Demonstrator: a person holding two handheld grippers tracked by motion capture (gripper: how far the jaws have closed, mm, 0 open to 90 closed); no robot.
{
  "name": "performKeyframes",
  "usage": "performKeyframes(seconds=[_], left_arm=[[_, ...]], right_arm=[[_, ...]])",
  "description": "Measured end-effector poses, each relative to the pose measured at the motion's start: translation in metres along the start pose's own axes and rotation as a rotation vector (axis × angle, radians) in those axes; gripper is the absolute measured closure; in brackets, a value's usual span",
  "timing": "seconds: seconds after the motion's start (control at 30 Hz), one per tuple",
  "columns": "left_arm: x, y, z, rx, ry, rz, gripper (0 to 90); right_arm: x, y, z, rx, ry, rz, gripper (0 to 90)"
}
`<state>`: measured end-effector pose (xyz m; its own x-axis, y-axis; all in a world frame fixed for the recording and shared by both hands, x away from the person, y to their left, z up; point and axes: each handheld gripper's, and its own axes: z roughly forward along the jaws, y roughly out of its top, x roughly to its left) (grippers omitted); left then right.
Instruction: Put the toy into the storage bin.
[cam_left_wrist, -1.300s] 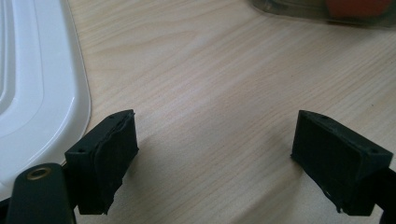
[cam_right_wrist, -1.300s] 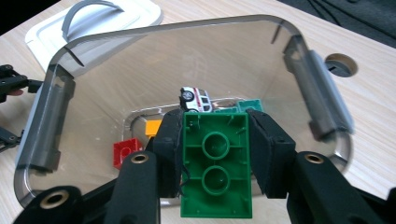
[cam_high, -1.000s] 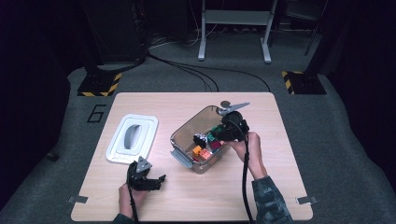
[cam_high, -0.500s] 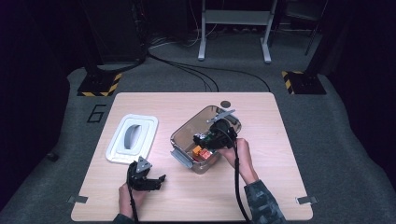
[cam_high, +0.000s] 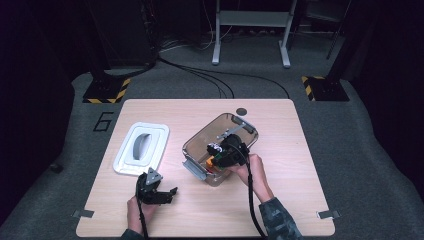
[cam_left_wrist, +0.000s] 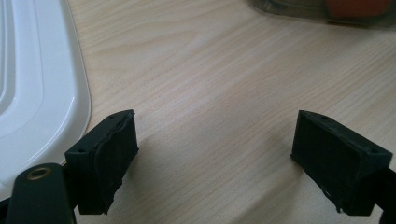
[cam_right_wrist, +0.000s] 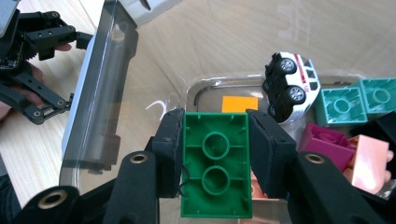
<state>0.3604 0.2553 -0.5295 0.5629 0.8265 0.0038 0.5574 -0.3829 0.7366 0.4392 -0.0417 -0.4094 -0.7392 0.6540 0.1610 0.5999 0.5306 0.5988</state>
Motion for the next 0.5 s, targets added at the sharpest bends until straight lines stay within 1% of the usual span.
performKeyframes(seconds=[0.03,0.1,0.13,0.17,0.27,0.3,0.33,0.37,0.4,0.43,0.47,0.5], left_arm=[[0.0,0.0,0.0,-0.006,0.004,-0.002,13.9],[0.0,0.0,0.0,-0.004,0.001,-0.001,13.9],[0.0,0.0,0.0,-0.004,0.001,-0.001,13.9],[0.0,0.0,0.0,-0.005,0.004,-0.002,13.9],[0.0,0.0,0.0,-0.006,0.004,-0.002,13.9],[0.0,0.0,0.0,-0.004,0.004,-0.003,13.9],[0.0,0.0,0.0,-0.005,0.004,-0.002,13.9],[0.0,0.0,0.0,-0.004,0.001,-0.001,13.9],[0.0,0.0,0.0,-0.001,0.001,-0.001,13.9],[0.0,0.0,0.0,-0.006,0.004,-0.002,13.9],[0.0,0.0,0.0,0.001,0.0,0.0,13.9],[0.0,0.0,0.0,-0.006,0.004,-0.002,13.9]], right_arm=[[0.001,0.0,0.0,0.007,0.003,0.009,58.2],[0.0,-0.002,0.0,0.003,0.007,-0.001,58.1],[0.001,-0.002,0.0,0.009,0.006,0.009,58.0],[0.001,-0.002,-0.001,0.01,0.006,0.005,57.7],[0.001,-0.003,-0.002,0.011,0.01,0.017,54.0],[0.0,-0.004,-0.003,0.005,0.009,0.008,51.5],[0.001,-0.004,-0.003,0.003,0.012,0.01,49.5],[0.001,-0.004,-0.004,0.0,0.002,0.01,46.3],[0.001,-0.004,-0.005,-0.002,0.002,0.016,43.9],[0.001,-0.005,-0.006,-0.009,-0.005,0.009,40.0],[0.001,-0.005,-0.008,-0.016,-0.013,0.007,36.8],[0.001,-0.006,-0.01,-0.032,-0.02,0.006,32.5]])
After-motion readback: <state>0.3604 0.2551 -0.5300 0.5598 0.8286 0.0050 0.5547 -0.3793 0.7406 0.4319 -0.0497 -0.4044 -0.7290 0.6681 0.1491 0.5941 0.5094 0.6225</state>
